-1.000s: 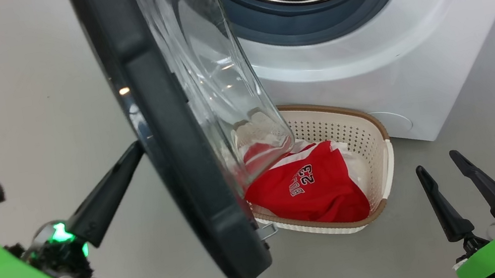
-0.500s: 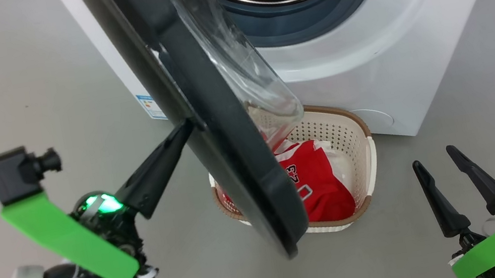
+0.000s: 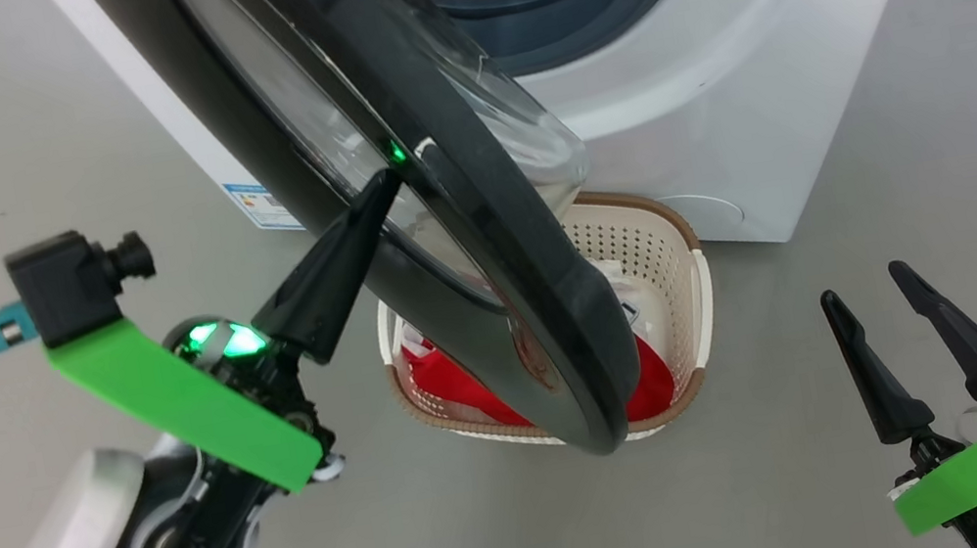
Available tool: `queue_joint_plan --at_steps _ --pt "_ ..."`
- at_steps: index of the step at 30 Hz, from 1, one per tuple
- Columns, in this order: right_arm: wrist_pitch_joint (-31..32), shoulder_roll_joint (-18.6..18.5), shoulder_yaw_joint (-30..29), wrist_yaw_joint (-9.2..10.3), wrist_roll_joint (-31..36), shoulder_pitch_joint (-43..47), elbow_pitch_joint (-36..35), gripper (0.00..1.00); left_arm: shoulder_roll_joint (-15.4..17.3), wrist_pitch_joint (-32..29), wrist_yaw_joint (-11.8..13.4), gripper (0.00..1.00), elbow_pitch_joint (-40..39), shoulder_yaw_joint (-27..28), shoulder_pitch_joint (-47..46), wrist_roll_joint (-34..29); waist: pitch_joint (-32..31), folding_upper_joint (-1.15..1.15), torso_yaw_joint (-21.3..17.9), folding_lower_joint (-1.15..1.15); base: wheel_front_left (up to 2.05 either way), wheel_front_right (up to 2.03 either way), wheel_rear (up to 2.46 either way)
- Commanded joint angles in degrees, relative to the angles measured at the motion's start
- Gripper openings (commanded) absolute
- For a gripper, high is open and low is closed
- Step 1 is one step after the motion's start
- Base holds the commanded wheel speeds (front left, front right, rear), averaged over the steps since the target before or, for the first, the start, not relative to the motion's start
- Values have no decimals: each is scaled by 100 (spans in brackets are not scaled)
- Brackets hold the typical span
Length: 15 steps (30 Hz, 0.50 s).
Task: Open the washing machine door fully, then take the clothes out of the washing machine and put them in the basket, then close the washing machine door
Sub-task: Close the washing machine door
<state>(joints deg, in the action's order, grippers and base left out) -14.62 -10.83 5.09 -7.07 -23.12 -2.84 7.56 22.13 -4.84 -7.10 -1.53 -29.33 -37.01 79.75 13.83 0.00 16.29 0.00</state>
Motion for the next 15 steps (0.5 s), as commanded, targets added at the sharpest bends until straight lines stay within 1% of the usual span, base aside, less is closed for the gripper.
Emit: queue_joint_plan --at_steps 1,7,15 --pt "-38 -32 98 -42 46 -134 -153 100 209 95 -38 0 -66 157 -293 -64 36 0 -42 0 0 0 0" --pt "-38 -15 64 -42 51 -167 -164 100 233 590 -38 0 321 -199 -689 -89 104 0 -151 0 0 0 0" --pt "-38 9 -5 -42 64 -216 -198 100 256 1106 -38 0 631 -624 -1163 24 218 0 -287 0 0 0 0"
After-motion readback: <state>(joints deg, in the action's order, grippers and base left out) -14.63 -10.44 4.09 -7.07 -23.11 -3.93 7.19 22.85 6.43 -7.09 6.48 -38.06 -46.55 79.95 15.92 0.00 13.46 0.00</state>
